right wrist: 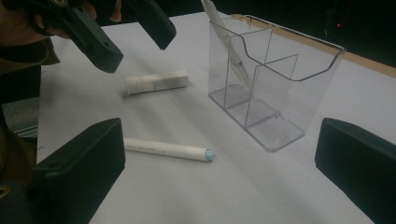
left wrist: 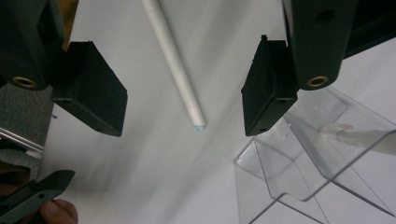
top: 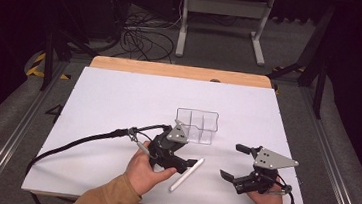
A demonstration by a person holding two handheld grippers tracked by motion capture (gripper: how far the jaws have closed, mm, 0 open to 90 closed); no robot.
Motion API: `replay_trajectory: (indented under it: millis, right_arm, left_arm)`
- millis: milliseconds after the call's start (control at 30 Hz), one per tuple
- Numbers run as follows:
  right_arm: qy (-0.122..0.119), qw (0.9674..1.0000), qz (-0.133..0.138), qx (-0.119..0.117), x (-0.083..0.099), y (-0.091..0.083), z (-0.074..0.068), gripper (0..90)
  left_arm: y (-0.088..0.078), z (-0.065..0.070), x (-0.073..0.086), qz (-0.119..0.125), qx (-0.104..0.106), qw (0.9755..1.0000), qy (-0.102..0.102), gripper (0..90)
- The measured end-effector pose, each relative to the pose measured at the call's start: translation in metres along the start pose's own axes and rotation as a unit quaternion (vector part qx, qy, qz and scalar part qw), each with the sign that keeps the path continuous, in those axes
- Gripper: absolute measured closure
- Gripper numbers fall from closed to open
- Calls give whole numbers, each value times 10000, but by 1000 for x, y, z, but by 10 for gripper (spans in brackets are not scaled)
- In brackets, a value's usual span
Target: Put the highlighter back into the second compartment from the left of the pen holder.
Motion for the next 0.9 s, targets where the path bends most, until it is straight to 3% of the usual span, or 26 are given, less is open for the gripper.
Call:
replay_trajectory:
  millis: [367,700,900]
  right_arm:
    - [0,10000,-12,-1,0,0,0,21]
    - [-19,10000,-32,-5,1,1,-1,21]
    - [-14,10000,-7,-13,1,1,-1,19]
  left_arm:
    - [21,3,6,-194,27,9998,-36,327]
    - [25,5,8,-282,10,9996,-42,327]
    - [27,4,7,-289,-37,9993,-240,345]
Point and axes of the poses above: each handheld gripper's, and its own axes: y roughly forward along the jaws, x roughly out of its underside, z roughly to its right, the point moved 4 cm from there along y, roughly forward along the jaws, and after that the axes turned 9 degrees about -z, right-handed, at the moved point
